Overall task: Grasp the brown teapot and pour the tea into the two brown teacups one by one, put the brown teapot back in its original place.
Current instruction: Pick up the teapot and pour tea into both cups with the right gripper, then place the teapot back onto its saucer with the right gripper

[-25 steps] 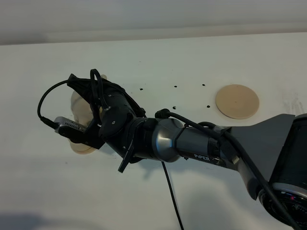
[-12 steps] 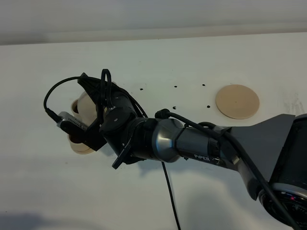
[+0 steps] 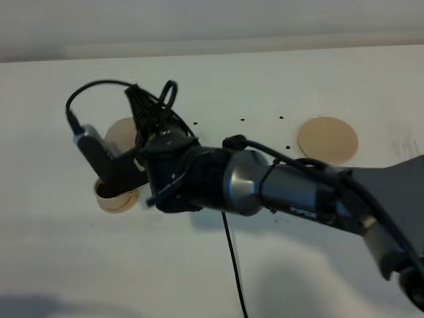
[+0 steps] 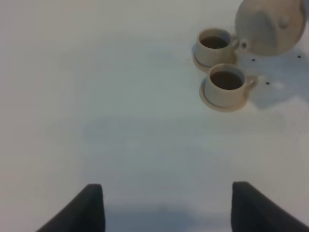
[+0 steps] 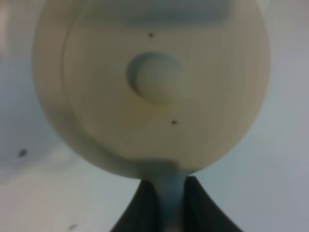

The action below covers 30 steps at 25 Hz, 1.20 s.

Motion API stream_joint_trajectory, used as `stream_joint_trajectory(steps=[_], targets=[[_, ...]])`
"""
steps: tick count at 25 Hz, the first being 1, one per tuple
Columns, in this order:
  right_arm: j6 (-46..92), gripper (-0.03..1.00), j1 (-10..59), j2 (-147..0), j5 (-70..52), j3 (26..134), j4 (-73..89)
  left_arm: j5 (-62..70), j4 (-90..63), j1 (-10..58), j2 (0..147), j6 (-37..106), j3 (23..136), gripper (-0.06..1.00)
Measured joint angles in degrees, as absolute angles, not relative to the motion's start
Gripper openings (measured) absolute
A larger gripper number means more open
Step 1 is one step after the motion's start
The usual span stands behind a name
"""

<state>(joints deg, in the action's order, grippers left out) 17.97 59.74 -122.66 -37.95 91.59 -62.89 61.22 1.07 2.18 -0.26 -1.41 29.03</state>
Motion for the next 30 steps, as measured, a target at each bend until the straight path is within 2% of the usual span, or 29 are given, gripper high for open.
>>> stream_joint_trajectory(steps=[10, 15, 23, 30], targets=[[12.7, 0.09, 56.1, -115.1, -49.6, 91.7, -35.0, 61.2, 1.1, 2.2, -0.3, -1.4, 29.0, 0.53], [10.9, 0.09, 50.2, -114.2, -57.7, 94.0, -20.9, 61.2, 1.1, 2.2, -0.3, -1.4, 29.0, 0.53], [10.8, 0.09, 39.0, -114.2, -64.4, 94.4, -7.4, 61.2, 1.1, 2.2, -0.3, -1.4, 29.0, 0.53], [13.1, 0.09, 39.4, -114.2, -66.9, 94.4, 2.7, 61.2, 1.1, 2.2, -0.3, -1.4, 29.0, 0.53]])
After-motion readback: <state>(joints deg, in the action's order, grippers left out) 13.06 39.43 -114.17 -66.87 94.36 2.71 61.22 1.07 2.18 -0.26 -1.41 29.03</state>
